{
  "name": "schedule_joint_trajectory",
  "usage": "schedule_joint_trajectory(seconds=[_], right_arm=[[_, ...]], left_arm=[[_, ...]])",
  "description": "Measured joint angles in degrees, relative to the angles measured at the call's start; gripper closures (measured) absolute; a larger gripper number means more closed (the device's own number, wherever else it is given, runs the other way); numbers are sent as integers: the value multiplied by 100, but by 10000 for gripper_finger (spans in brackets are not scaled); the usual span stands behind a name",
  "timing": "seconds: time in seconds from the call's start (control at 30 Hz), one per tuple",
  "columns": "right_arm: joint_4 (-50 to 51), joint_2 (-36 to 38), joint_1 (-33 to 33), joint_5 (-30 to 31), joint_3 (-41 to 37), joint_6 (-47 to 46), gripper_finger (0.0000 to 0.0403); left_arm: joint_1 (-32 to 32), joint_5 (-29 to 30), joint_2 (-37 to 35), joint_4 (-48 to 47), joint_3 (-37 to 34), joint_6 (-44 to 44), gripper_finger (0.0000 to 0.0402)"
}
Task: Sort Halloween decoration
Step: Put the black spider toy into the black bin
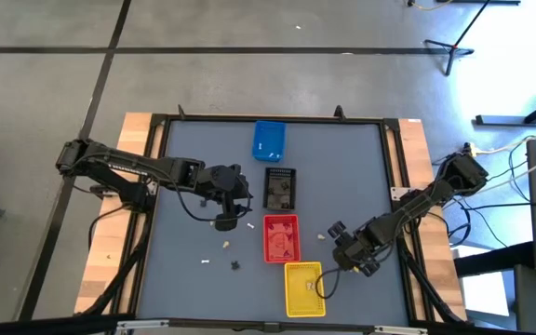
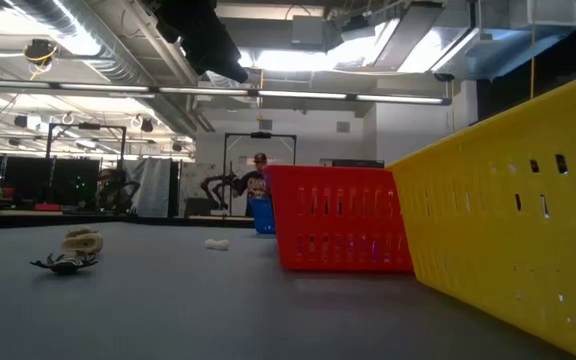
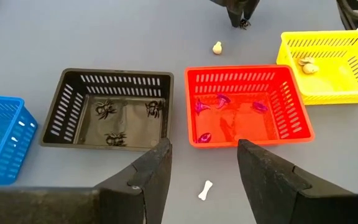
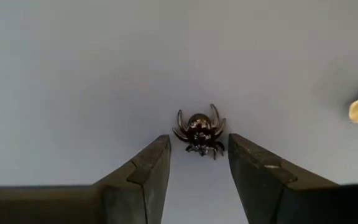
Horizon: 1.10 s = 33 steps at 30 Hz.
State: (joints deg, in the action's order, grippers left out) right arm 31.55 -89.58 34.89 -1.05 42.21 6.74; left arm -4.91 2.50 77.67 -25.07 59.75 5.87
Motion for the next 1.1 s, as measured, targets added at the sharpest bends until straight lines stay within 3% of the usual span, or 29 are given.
schedule_joint_trajectory(seconds=[0.5, 0.87, 1.1], right_arm=[[-11, -9, 0, 1, -6, 2, 239], [-42, -19, 2, -37, -6, 2, 321], [-35, -20, 2, -14, -8, -36, 331]], left_arm=[[0, 0, 0, 14, 0, 0, 227], [0, 0, 0, 17, 0, 0, 227], [0, 0, 0, 17, 1, 0, 227]])
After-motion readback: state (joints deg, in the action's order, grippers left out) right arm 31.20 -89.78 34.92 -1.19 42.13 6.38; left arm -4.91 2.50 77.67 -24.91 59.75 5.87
